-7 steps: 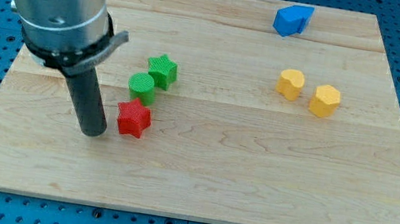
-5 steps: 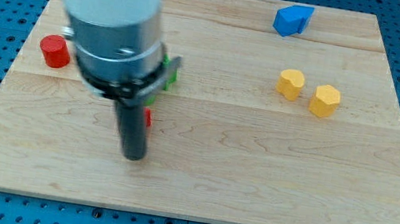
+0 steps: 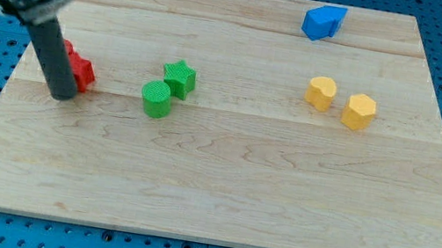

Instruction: Push the red star diagonally top left to the green circle

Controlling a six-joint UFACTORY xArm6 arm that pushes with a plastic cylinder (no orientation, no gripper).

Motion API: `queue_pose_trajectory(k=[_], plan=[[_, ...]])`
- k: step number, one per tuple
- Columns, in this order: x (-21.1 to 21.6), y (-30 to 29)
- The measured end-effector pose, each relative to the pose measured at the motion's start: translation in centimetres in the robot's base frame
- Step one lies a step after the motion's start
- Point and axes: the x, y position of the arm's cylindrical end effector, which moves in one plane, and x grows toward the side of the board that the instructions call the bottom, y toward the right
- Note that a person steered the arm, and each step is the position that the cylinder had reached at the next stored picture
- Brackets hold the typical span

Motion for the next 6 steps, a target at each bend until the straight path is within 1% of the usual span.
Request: queue_pose_trajectory(k=[1, 3, 4, 5, 6], plan=[[-0.4, 0.0], [-0.4, 2.3], [-0.4, 2.4], [0.2, 3.0], [3.1, 5.8]])
